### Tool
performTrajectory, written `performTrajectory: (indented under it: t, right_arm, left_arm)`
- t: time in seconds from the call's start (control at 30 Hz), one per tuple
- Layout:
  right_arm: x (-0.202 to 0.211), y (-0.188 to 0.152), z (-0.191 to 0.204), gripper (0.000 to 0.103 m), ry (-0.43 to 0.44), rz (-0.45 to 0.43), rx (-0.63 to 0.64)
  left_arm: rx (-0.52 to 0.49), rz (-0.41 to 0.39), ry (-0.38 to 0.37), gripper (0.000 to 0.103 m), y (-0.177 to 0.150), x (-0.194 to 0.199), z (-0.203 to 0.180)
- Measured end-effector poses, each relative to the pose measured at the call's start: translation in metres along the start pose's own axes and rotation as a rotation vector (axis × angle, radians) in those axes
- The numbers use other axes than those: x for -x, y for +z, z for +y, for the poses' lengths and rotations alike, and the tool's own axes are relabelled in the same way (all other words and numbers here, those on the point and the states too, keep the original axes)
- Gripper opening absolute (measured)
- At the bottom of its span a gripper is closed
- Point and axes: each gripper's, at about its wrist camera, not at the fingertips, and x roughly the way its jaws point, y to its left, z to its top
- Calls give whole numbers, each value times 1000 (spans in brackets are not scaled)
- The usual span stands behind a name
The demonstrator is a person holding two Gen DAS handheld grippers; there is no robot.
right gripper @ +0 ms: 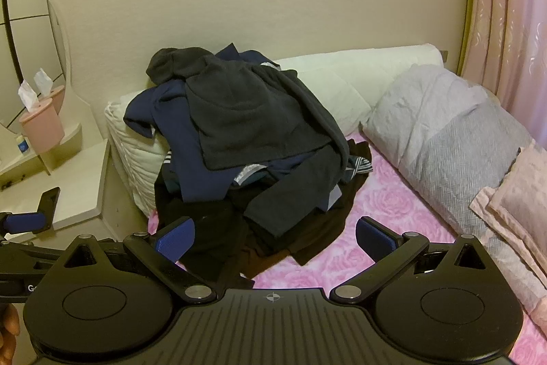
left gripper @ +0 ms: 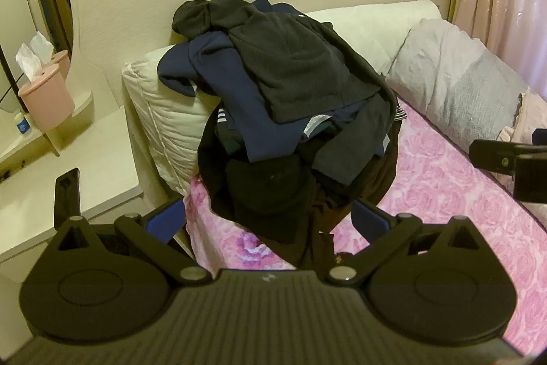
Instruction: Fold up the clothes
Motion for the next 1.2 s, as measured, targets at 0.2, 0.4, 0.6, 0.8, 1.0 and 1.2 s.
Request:
performTrajectory:
  t: [0.2, 0.4, 0.6, 0.8, 1.0, 1.2]
  right_arm:
    - [0, 1, 0, 103, -8, 5, 7]
    - [-6, -6, 4, 103, -12, 9, 12]
    - [-8, -3, 0, 103, -10, 13, 5]
    - [-9, -4, 1, 103, -13, 19, 6]
    - [-9, -6, 1, 103, -30, 21, 1]
    - [-10, -6, 0, 103, -28, 25, 2]
  left_arm:
    - [22, 19, -19, 102, -4, -4, 0]
    - [34, 28, -29, 102, -2, -4, 5]
    - [31, 30, -33, 102, 0, -4, 4]
    - [31, 28, -37, 102, -6, -4, 2]
    - [28, 32, -40, 102, -5, -4, 3]
    - [25, 35, -40, 102, -7, -4, 2]
